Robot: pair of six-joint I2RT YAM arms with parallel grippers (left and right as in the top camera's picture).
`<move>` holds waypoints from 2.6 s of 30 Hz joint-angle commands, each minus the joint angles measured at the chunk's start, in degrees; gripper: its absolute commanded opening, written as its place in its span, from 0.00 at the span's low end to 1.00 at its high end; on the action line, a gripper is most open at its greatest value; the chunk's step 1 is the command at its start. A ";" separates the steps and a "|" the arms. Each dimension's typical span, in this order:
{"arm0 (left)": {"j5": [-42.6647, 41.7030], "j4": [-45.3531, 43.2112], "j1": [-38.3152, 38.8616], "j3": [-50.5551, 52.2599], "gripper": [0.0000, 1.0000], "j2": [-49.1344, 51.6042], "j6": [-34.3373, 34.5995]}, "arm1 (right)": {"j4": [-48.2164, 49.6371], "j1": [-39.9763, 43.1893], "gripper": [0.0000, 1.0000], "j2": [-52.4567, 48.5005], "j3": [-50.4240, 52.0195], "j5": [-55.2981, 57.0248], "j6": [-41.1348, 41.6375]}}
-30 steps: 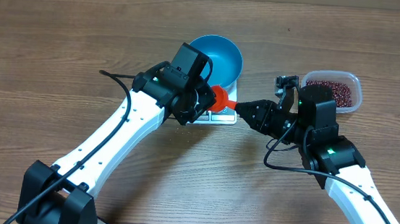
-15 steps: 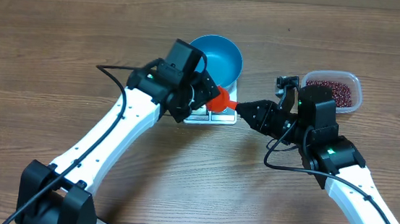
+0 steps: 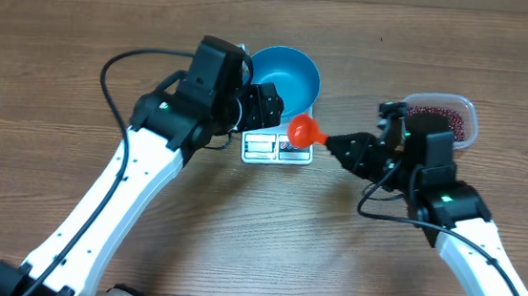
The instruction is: Scoop item into bowl and weigh 150g on scale
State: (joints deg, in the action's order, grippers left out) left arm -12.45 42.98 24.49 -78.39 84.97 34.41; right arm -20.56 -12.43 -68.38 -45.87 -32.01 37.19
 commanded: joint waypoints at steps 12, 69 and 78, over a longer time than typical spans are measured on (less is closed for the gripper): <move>-0.83 2.19 5.05 -0.39 0.29 0.44 -14.73 | -13.92 21.90 0.04 11.26 -5.16 -7.43 -16.68; 28.52 -12.39 14.80 0.02 0.04 29.16 2.03 | -26.12 31.67 0.04 11.69 -9.38 -1.90 -22.51; 27.56 -13.11 14.82 0.39 0.04 30.88 2.08 | -26.12 31.67 0.04 11.69 -9.38 -1.90 -22.51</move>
State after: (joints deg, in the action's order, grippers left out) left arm 14.83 30.11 39.62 -78.37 114.02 35.70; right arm -46.61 19.05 -57.21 -53.84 -34.24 15.16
